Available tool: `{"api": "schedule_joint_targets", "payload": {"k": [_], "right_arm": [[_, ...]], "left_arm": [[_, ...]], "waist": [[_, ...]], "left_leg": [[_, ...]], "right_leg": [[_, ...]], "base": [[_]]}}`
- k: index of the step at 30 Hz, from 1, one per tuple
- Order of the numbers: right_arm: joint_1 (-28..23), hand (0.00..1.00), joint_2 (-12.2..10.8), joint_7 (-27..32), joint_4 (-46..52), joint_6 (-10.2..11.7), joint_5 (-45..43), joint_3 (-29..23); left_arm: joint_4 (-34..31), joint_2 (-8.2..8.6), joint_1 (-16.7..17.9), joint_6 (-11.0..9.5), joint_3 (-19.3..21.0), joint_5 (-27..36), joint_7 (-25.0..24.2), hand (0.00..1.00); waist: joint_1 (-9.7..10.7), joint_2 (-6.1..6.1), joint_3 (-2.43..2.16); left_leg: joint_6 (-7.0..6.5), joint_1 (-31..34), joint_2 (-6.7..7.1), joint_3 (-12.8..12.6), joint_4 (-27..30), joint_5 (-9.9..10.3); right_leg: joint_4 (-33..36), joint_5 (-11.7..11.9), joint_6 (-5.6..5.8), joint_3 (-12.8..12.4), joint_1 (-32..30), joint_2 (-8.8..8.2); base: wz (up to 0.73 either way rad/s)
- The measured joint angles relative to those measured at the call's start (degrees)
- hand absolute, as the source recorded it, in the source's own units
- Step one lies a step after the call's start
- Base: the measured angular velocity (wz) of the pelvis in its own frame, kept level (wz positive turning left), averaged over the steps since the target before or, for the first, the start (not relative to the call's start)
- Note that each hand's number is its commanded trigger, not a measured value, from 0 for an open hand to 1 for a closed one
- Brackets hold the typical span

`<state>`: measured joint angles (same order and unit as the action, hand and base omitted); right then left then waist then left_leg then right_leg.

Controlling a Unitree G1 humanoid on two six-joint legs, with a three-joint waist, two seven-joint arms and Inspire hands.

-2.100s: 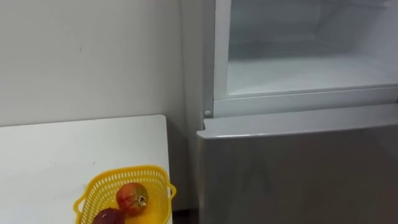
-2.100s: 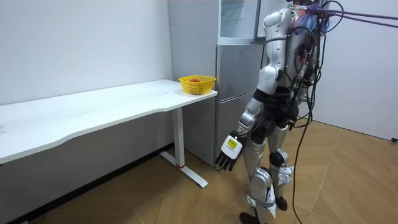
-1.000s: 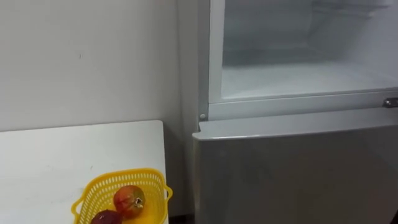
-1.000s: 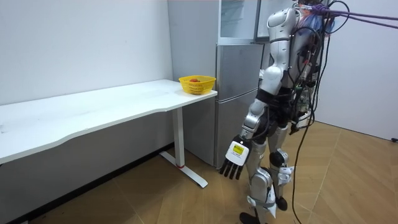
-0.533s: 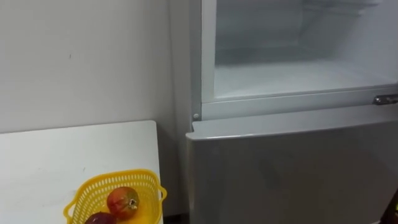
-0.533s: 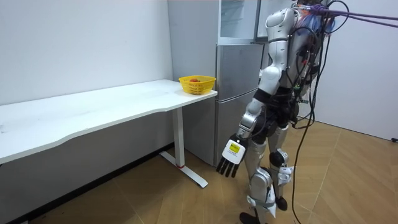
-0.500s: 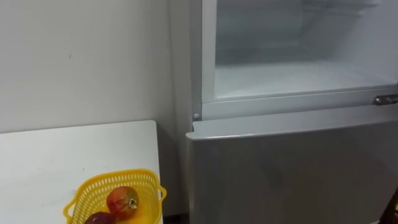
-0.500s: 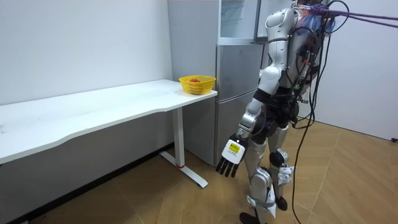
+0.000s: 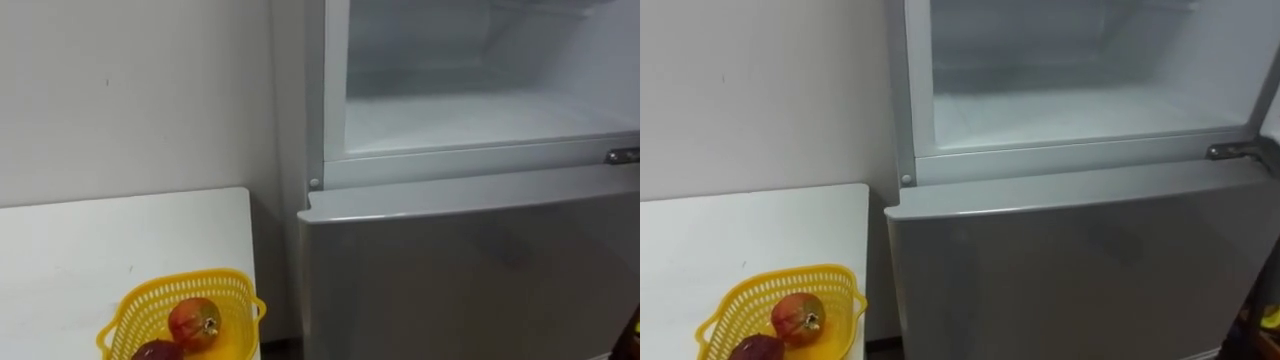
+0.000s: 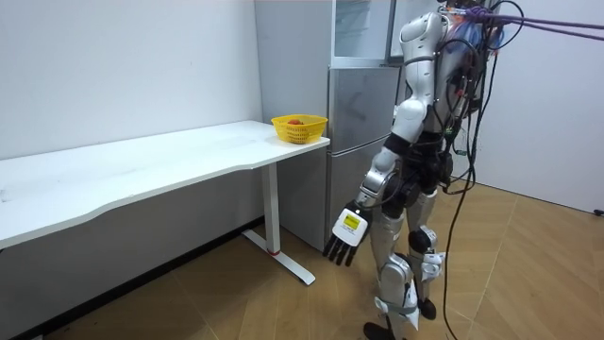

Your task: Retrieve from the upper fridge

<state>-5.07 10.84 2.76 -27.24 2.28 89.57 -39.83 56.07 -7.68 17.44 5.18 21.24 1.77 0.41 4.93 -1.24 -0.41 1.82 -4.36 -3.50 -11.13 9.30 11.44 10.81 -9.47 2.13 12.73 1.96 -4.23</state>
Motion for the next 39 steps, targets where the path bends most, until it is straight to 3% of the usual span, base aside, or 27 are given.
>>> {"api": "schedule_joint_targets", "payload": {"k": [6, 13, 23, 39], "right_arm": [[-0.18, 0.00, 0.14, -5.57, 10.14, 0.31, -1.21, 0.51], [-0.15, 0.00, 0.62, -7.78, 17.94, 0.18, -3.23, 1.68], [-0.10, 0.00, 0.84, -12.81, 32.19, 1.04, -6.40, 3.03], [-0.11, 0.00, 2.55, -15.00, 33.17, -1.01, -13.32, 6.53]], "left_arm": [[0.17, -0.01, 0.07, -1.29, 0.00, 0.00, 0.06, 0.00], [1.51, 0.07, 0.30, -1.60, -0.06, -0.28, 0.03, 0.00], [2.97, 0.25, 1.69, -3.58, -0.07, -1.39, -0.99, 0.00], [3.73, 0.41, 1.92, -3.63, -0.22, -1.35, -0.58, 0.00]], "waist": [[-0.10, 0.16, -0.04], [-0.50, -0.02, -0.09], [-0.52, 0.08, -0.12], [-0.70, 0.05, -0.09]], "left_leg": [[0.00, -0.23, -0.01, -0.53, -0.03, 0.00], [0.00, -0.26, -0.04, -0.52, -0.13, 0.00], [0.00, -0.30, -0.12, -0.47, 0.12, 0.00], [0.00, -0.36, -0.18, -0.58, 0.12, 0.00]], "right_leg": [[-0.08, 0.00, 0.00, -0.10, 0.11, -0.01], [0.01, 0.01, 0.00, -0.14, -0.08, 0.04], [-0.07, 0.05, -0.06, 0.07, 0.03, 0.03], [0.92, 0.15, -0.19, -0.13, 0.00, 0.07]], "base": [[-0.01], [0.00], [0.01], [0.00]]}}
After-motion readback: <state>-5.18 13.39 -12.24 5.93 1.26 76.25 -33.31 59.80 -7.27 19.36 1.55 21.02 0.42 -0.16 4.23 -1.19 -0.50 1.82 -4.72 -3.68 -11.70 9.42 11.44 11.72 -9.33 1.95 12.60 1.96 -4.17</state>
